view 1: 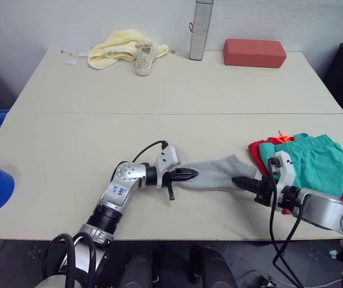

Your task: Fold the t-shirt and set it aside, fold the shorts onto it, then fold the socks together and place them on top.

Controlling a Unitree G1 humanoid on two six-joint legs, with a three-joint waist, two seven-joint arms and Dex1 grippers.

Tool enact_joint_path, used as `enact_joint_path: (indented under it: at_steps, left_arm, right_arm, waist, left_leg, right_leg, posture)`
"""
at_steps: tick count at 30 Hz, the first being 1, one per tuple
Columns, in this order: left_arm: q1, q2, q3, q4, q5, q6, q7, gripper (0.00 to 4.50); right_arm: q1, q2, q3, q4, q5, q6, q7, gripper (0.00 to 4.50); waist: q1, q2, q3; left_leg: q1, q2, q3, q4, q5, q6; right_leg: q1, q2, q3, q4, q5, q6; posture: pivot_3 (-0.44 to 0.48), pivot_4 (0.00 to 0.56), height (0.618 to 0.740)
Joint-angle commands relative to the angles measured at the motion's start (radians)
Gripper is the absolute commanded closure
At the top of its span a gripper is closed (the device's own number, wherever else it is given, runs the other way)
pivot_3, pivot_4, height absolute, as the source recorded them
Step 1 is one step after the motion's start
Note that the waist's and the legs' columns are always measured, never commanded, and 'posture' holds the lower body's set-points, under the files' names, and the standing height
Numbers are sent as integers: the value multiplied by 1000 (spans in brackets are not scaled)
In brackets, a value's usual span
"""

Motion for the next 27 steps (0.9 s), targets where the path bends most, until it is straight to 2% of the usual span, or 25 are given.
enact_joint_path:
  at_steps: [1, 9, 13, 22, 27]
  left_arm:
    - [21, 22, 17, -56, -5, 36, 15, 4500]
    - [37, 25, 14, -55, -3, 48, 25, 4500]
    - [26, 27, 15, -46, 7, 73, 41, 4500]
    - [20, 110, 40, -89, -8, 138, 7, 4500]
    - [-17, 118, 47, -86, -11, 132, -5, 4500]
  right_arm:
    - [-83, -50, 37, -102, -42, -14, 10, 4489]
    - [-255, -22, 221, -156, -52, 87, -174, 4489]
    - [-306, 13, 266, -164, -42, 104, -246, 4489]
    - [-148, -107, 139, -109, -109, 98, -156, 4489]
    - [-90, -90, 103, -96, -117, 92, -123, 4489]
  waist:
    - [-4, 1, 0]
    - [6, 1, 0]
    - [5, 1, 0]
    - [7, 1, 0]
    - [8, 0, 1]
  left_leg:
    - [0, 0, 0, 0, 0, 0]
    - [0, 0, -1, 0, 0, 0]
    - [-1, 0, -1, 1, 0, 0]
    - [-1, 0, 0, 0, 0, 1]
    - [-1, 0, 0, 0, 0, 1]
  right_leg:
    - [0, 0, 0, 0, 0, 0]
    - [0, -1, -1, -1, 0, 0]
    - [0, -2, 0, -2, 1, 1]
    - [0, -1, -1, -3, 1, 1]
    - [0, -1, -1, -2, 1, 1]
  posture:
    - [0, 150, 740]
    - [0, 150, 740]
    - [0, 150, 740]
    - [0, 150, 740]
    - [0, 150, 740]
